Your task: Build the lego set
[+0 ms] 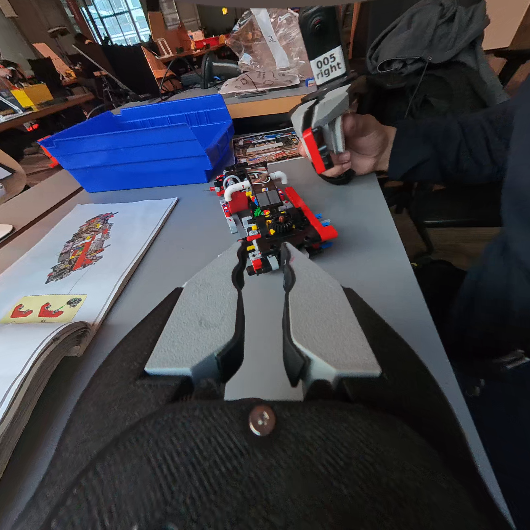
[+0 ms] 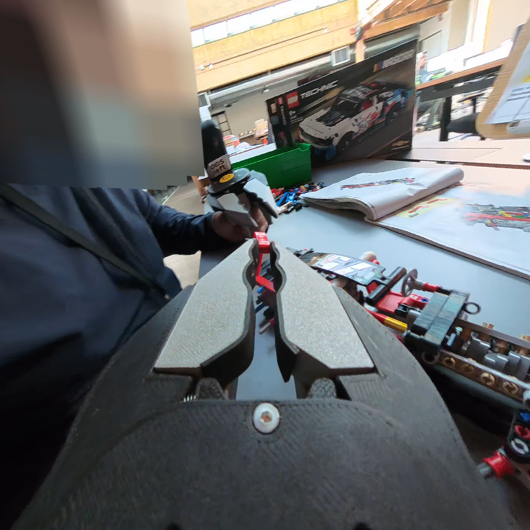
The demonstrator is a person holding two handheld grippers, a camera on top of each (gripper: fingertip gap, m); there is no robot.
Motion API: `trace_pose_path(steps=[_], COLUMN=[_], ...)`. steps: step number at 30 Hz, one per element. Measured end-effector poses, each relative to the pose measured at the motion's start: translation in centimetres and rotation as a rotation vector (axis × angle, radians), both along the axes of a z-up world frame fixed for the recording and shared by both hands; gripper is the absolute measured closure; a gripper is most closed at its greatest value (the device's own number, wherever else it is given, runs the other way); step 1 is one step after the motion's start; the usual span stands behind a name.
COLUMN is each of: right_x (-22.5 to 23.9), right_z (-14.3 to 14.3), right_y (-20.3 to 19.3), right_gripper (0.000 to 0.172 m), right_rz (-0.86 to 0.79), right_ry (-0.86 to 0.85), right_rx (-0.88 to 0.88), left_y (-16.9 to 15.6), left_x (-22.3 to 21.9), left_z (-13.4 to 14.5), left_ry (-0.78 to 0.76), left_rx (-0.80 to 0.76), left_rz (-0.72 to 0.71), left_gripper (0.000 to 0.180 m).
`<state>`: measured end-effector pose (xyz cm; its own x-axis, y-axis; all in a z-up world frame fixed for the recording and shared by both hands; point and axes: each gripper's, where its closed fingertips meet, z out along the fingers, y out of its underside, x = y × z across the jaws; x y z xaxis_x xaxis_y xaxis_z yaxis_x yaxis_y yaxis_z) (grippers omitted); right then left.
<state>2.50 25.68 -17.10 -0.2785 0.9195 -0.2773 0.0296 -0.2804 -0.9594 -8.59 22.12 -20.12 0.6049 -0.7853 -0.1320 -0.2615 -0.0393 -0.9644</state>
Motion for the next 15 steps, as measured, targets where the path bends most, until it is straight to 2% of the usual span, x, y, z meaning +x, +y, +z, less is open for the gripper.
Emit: trace_pose_path(steps=[3,7,15], right_x=[0.3,0.6,0.4], right_z=[0.1,0.3,0.1], right_y=[0.6,0.3,-0.5], right_gripper=[0.168,0.168,0.168], right_rz=[-0.071,-0.064,-0.042], right_ry=[0.005,0.022,0.003], right_rx=[-0.059,-0.141,-0.115], left_y=[-0.3,-0.7,-1.4], left_x=[0.2,0.7,1.4], left_z=[-0.3,-0.7,-1.1], left_ry=[0.032,0.09,0.143], left_rx=[0.006,0.034,0.065], left_rz=[0.009,0.005,-0.001], left_gripper=[0.159,0.16,0.162])
